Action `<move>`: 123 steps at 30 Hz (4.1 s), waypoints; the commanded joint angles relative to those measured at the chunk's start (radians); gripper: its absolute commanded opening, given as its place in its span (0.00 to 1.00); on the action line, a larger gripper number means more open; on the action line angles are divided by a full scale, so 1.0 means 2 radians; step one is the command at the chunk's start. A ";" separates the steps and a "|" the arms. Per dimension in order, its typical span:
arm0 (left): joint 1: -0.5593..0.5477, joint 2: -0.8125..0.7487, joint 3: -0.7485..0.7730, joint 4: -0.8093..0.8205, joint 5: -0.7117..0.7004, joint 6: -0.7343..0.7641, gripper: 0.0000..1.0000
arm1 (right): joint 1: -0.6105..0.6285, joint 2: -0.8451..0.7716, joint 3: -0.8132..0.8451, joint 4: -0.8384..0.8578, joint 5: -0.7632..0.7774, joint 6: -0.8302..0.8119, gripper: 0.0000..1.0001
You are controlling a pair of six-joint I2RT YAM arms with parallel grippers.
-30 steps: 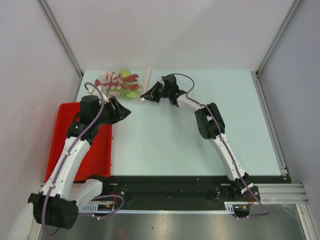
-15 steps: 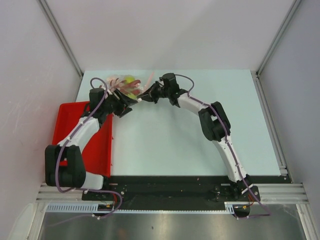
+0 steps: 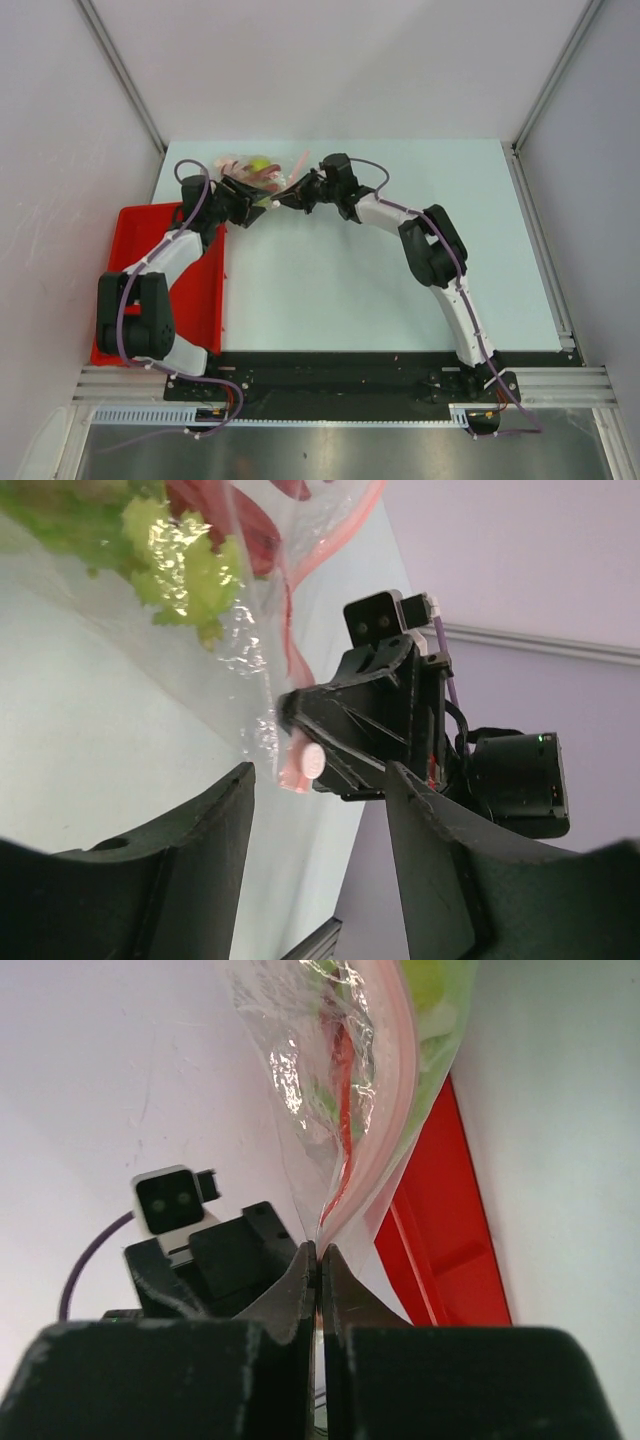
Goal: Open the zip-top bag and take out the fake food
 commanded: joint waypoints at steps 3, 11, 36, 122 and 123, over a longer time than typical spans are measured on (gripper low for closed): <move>0.007 0.019 -0.024 0.071 -0.002 -0.072 0.57 | -0.004 -0.056 -0.030 0.079 0.008 0.054 0.00; 0.007 0.057 -0.023 0.132 0.008 -0.101 0.43 | -0.002 -0.055 -0.034 0.082 0.016 0.082 0.00; 0.007 0.083 -0.013 0.193 0.047 -0.079 0.00 | -0.001 -0.116 -0.084 -0.048 0.006 -0.017 0.53; -0.043 0.110 0.009 0.246 0.124 -0.096 0.69 | -0.090 -0.040 -0.040 0.022 0.020 0.002 0.00; -0.047 0.122 0.014 0.246 0.124 -0.095 0.72 | -0.087 -0.047 -0.047 0.021 0.022 0.006 0.00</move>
